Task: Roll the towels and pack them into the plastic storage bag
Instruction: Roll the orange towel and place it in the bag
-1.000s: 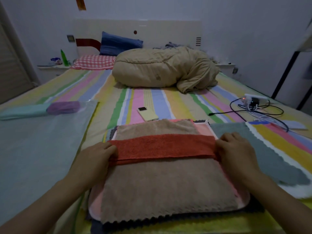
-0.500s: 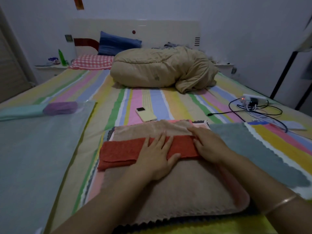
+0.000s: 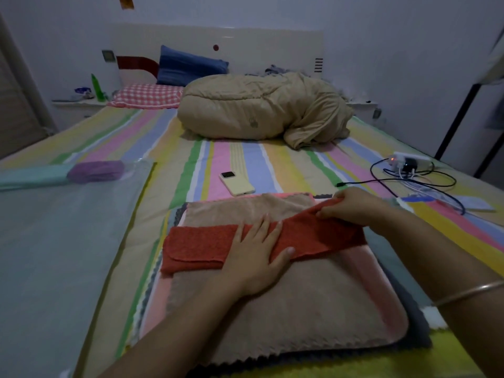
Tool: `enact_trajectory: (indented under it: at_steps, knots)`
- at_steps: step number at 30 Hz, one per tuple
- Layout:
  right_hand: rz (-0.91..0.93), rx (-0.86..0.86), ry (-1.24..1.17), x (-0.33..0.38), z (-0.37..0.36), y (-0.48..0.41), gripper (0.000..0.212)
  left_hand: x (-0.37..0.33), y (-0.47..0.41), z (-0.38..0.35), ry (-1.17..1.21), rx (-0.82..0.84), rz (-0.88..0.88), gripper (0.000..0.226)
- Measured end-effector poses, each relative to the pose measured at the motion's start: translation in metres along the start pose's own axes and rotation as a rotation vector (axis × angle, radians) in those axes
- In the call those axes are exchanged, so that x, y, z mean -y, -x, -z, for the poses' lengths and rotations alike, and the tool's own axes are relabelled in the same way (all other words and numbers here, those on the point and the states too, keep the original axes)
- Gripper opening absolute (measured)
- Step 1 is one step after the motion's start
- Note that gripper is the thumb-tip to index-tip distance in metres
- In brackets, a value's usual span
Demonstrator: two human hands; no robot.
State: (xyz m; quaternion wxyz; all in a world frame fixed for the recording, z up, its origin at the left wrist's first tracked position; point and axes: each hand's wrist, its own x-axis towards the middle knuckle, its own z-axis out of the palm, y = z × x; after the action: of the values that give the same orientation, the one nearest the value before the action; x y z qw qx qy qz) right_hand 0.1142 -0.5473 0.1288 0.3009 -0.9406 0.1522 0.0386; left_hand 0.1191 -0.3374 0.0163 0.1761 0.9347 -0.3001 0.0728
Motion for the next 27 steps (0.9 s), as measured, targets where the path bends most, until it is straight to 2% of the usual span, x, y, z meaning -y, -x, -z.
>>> enact_trajectory:
  at_steps: [1, 3, 4, 5, 6, 8, 9, 11, 14, 16, 20, 23, 25, 27]
  knots:
    - [0.003, -0.002, -0.081, 0.011, 0.001, 0.006, 0.029, 0.000, 0.003, 0.007, 0.176, -0.103, -0.007, 0.074]
    - [0.022, -0.011, -0.215, 0.036, 0.001, 0.015, 0.029, 0.007, 0.011, 0.019, 0.458, -0.410, 0.037, 0.041]
    - [0.036, -0.007, -0.257, 0.049, -0.002, 0.018, 0.029, 0.014, 0.014, 0.026, 0.524, -0.551, 0.127, 0.030]
    - [0.047, 0.009, -0.299, 0.063, -0.006, 0.020, 0.028, 0.021, 0.018, 0.035, 0.611, -0.626, 0.261, 0.028]
    - [0.058, 0.037, -0.346, 0.076, -0.013, 0.021, 0.028, 0.028, 0.020, 0.045, 0.763, -0.623, 0.434, 0.029]
    - [0.092, 0.107, -0.413, 0.101, -0.032, 0.024, 0.027, 0.046, 0.025, 0.066, 1.193, -0.449, 0.755, 0.029]
    - [0.110, 0.137, -0.438, 0.112, -0.044, 0.025, 0.026, 0.056, 0.030, 0.078, 1.369, -0.336, 0.852, 0.026]
    - [0.134, 0.215, -0.515, 0.131, -0.069, 0.031, 0.019, 0.076, 0.040, 0.094, 1.513, -0.161, 0.935, 0.030]
    - [0.133, 0.377, -0.612, 0.144, -0.096, 0.038, 0.022, 0.097, 0.050, 0.100, 1.532, -0.034, 0.948, 0.044]
    - [0.135, 0.389, -0.618, 0.142, -0.101, 0.037, 0.022, 0.102, 0.048, 0.098, 1.457, -0.021, 0.932, 0.040]
    - [0.129, 0.160, -0.555, 0.122, -0.095, 0.026, 0.015, 0.100, 0.040, 0.093, 1.121, -0.114, 0.890, 0.026]
    - [0.172, -0.098, -0.292, 0.095, -0.093, 0.014, 0.016, 0.102, 0.037, 0.092, 0.975, -0.243, 0.815, 0.020]
    - [0.161, -0.114, -0.204, 0.083, -0.095, 0.015, 0.016, 0.106, 0.039, 0.093, 0.923, -0.273, 0.811, 0.019]
    - [0.108, -0.025, -0.218, 0.077, -0.102, 0.016, 0.023, 0.111, 0.042, 0.092, 0.876, -0.207, 0.833, 0.022]
